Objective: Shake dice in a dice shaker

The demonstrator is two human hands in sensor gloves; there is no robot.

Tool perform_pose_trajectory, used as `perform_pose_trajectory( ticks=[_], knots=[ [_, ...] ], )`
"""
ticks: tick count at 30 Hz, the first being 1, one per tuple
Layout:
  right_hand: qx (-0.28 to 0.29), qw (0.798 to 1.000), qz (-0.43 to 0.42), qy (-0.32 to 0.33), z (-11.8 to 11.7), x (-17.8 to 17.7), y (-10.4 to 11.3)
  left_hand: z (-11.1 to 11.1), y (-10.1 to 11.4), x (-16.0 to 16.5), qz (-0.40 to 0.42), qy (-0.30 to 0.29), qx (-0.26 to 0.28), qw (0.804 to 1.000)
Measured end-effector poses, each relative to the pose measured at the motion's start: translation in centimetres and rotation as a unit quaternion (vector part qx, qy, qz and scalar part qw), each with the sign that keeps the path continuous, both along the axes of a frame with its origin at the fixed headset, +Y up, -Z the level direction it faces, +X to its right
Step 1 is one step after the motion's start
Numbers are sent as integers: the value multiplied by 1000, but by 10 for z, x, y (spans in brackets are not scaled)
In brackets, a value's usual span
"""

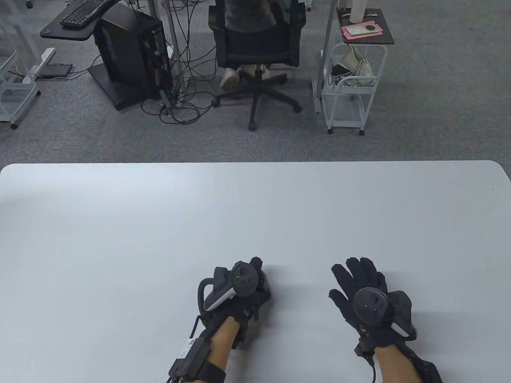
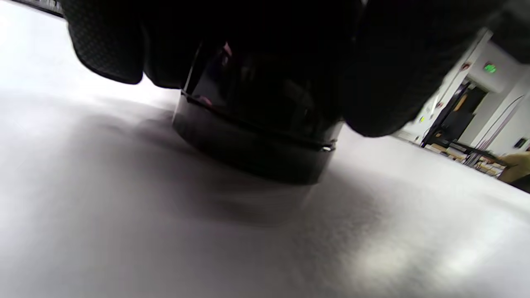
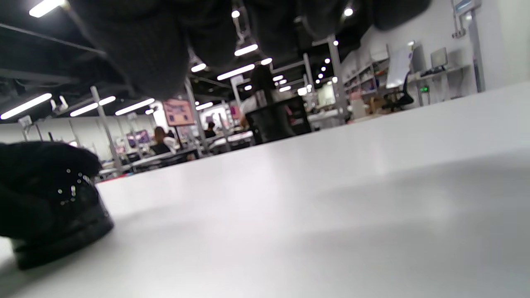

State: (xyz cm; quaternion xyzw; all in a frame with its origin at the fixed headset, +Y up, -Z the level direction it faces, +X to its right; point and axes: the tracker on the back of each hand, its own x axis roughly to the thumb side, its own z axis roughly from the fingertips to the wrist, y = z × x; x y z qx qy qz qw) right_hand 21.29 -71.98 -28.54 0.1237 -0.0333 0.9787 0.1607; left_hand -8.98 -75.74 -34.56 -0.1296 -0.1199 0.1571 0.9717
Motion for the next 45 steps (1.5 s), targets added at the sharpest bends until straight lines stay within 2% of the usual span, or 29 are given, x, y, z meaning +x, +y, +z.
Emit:
perform_pose_trajectory(
  ticks=[6, 9, 12, 18, 22, 25, 28, 30, 33, 35, 37, 39, 40, 42, 44, 45],
  knots=[
    [-1, 1000, 6, 1, 1, -1, -1, -5, -6, -2, 53, 37, -68, 996],
    [-2, 1000, 6, 2, 0, -2, -1, -5, -7, -2, 69, 46, -67, 994],
    [-4, 1000, 7, 2, 0, -2, -2, -4, -6, -4, 72, 38, -37, 996],
    [-2, 1000, 2, 2, 0, -2, -2, 3, -2, -26, 153, 80, 9, 985],
    [-3, 1000, 1, 3, 0, -2, -2, 7, -2, -42, 236, 86, 15, 968],
    [-4, 1000, 4, 5, 0, -3, -3, 8, -5, -44, 286, 62, 20, 956],
    [-5, 1000, 7, 4, 0, -4, -3, 7, -4, -43, 288, 41, 17, 956],
    [-6, 1000, 8, 3, 0, -4, -4, 7, -6, -41, 309, 52, 11, 950],
    [-9, 1000, 8, -1, -1, -4, -4, 6, -6, -39, 298, 49, 2, 953],
    [-10, 1000, 8, -4, -1, -4, -4, 9, 17, -35, 319, 27, 42, 947],
    [-5, 1000, 8, -4, -1, -5, -2, 22, 61, -27, 350, -10, 131, 928],
    [-2, 1000, 8, -5, -1, -5, -1, 27, 81, -26, 341, -30, 185, 921],
    [0, 1000, 9, -6, 0, -5, -1, 23, 74, -27, 339, -21, 171, 925],
    [-5, 1000, 10, -8, -2, -6, -4, 13, 27, -28, 340, 16, 81, 937],
    [-15, 1000, 9, -11, -4, -5, -6, 10, 8, -29, 334, 26, 42, 941],
    [-18, 1000, 9, -12, -4, -5, -7, 11, 8, -29, 317, 24, 46, 947]
  ],
)
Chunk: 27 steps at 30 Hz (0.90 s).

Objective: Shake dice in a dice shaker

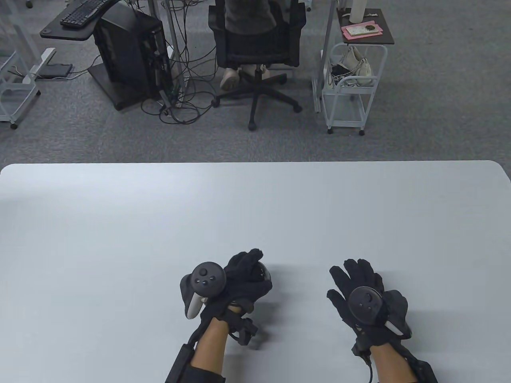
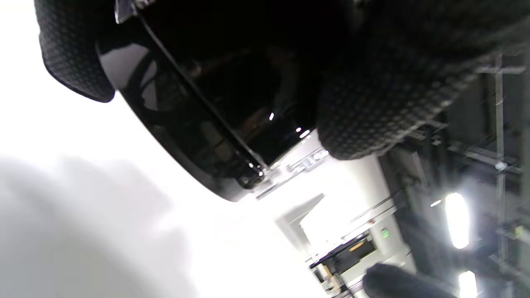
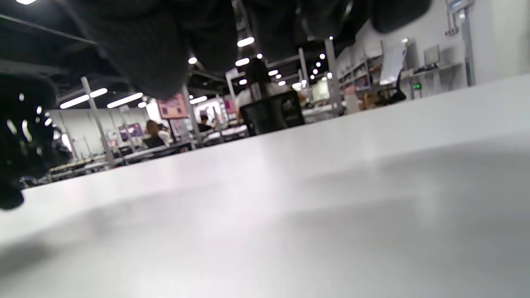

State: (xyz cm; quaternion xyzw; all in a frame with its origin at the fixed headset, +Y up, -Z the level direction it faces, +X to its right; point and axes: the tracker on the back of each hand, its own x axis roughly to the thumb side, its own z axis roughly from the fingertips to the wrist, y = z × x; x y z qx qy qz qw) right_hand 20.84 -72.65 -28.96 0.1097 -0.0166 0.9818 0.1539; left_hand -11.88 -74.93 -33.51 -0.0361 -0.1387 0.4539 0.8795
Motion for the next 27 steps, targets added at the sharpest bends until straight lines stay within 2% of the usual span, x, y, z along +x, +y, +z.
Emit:
perform_pose_trajectory(
  ticks=[2, 5, 10, 17, 18, 20, 21, 23, 24, 25, 26, 27],
  knots=[
    [-1, 1000, -1, -1, 0, 1, 0, -1, 4, 1, -24, -4, 15, 1000],
    [0, 1000, 0, -2, 0, 0, -1, 0, -2, 3, -2, -9, 1, 1000],
    [-6, 1000, 5, 1, -1, -1, -2, 0, -6, 0, -16, -9, -4, 1000],
    [-5, 1000, 4, 3, -1, -1, -3, -4, -15, -3, -28, -15, -45, 998],
    [-5, 1000, 5, 4, -1, -2, -3, -4, -7, -5, 1, -20, -44, 999],
    [-3, 1000, 6, 8, -1, -3, -2, 4, 28, -4, 49, -16, 29, 998],
    [1, 1000, 7, 10, -1, -4, -1, 13, 55, -4, 52, -18, 85, 995],
    [6, 1000, 8, 11, 0, -5, 0, 23, 78, -5, 38, -18, 152, 987],
    [6, 1000, 8, 11, 0, -5, 0, 19, 72, -6, 37, -13, 150, 988],
    [6, 1000, 9, 11, 0, -5, 0, 15, 60, -6, 40, -13, 116, 992],
    [4, 1000, 11, 11, 0, -5, -1, 9, 35, -5, 45, -21, 60, 997],
    [2, 1000, 12, 11, 0, -5, -2, 5, 17, -5, 47, -15, 31, 998]
  ],
)
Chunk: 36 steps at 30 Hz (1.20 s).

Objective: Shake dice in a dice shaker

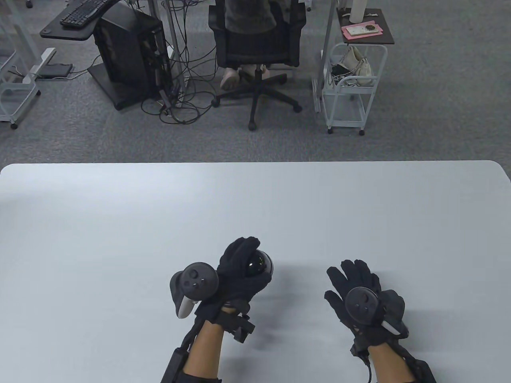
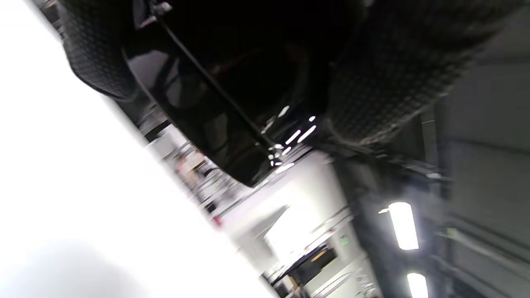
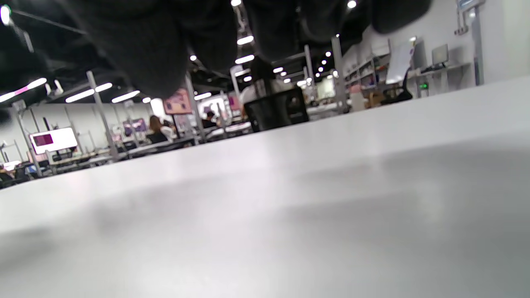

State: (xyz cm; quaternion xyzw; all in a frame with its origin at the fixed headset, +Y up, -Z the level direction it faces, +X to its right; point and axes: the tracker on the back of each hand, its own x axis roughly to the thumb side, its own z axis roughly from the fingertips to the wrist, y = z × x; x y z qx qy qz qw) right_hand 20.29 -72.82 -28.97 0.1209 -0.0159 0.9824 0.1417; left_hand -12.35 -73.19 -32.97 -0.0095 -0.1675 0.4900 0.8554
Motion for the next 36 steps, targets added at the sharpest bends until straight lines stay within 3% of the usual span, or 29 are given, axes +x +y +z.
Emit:
perform_pose_trajectory(
  ticks=[2, 6, 20, 22, 24, 26, 27, 30, 31, 33, 36],
  knots=[
    [-2, 1000, 1, 0, 0, 0, 0, -3, -16, 1, -18, -3, -43, 999],
    [1, 1000, 1, -1, 1, 0, 0, -4, -11, 2, -42, -6, -26, 999],
    [0, 1000, 7, 0, 1, -1, -1, -9, -31, -2, -64, -2, -79, 995],
    [1, 1000, 7, 1, 1, -1, -1, -3, -10, 1, -38, -9, -37, 999],
    [8, 1000, 5, 3, 1, -1, 1, 13, 33, 5, -19, 5, 88, 996],
    [11, 1000, 5, 4, 2, -2, 2, 22, 57, 4, -23, 19, 155, 987],
    [11, 1000, 6, 4, 2, -2, 2, 18, 53, 3, -23, 18, 145, 989],
    [9, 1000, 6, 5, 2, -3, 1, 1, -6, 0, -3, 12, 7, 1000],
    [7, 1000, 4, 6, 2, -3, 1, -1, -17, -1, -10, 12, -16, 1000],
    [8, 1000, 3, 6, 3, -3, 1, -4, -23, -3, -49, 20, -28, 998],
    [10, 1000, 5, 6, 3, -2, 1, -5, -21, -2, -39, 15, -32, 999]
  ],
)
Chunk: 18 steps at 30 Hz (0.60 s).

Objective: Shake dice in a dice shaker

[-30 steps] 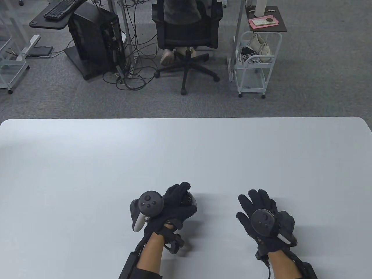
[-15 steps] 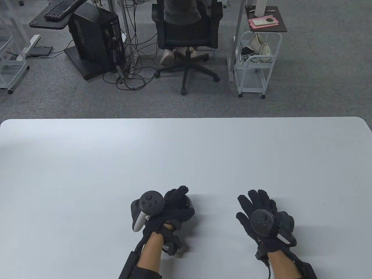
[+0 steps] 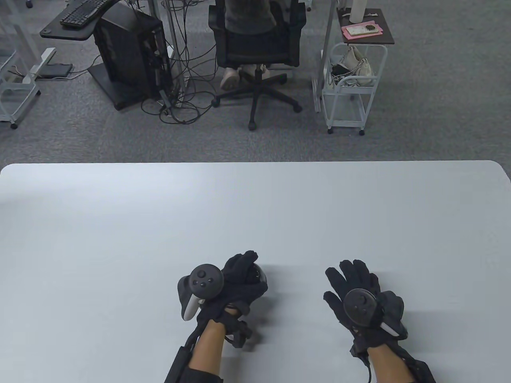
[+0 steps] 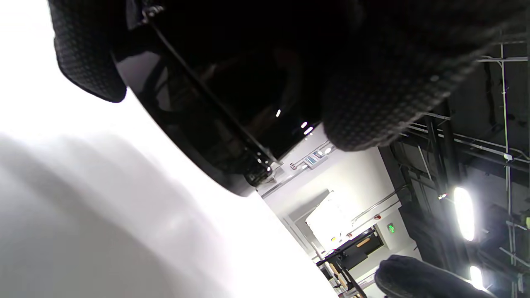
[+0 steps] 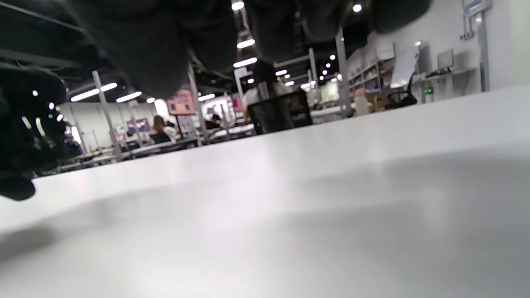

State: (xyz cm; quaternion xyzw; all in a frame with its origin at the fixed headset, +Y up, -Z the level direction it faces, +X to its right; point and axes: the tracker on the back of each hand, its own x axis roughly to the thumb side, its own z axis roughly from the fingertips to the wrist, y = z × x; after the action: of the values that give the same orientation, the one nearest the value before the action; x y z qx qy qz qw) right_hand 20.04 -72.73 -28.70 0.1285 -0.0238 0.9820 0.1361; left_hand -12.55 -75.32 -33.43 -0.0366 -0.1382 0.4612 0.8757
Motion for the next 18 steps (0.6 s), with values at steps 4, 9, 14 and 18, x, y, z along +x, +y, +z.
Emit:
perform_pose_trajectory(
  ticks=[4, 9, 14, 18],
  knots=[
    [1, 1000, 2, 0, 0, 0, -1, -1, -6, 1, -14, -3, -14, 1000],
    [-2, 1000, 8, 3, 0, -2, -1, -1, -10, -1, -23, 1, -22, 999],
    [0, 1000, 8, 4, 0, -2, -1, 0, -11, 0, -33, -1, -30, 999],
    [2, 1000, 7, 5, 0, -2, -1, -1, -12, 2, -50, -5, -36, 998]
  ],
)
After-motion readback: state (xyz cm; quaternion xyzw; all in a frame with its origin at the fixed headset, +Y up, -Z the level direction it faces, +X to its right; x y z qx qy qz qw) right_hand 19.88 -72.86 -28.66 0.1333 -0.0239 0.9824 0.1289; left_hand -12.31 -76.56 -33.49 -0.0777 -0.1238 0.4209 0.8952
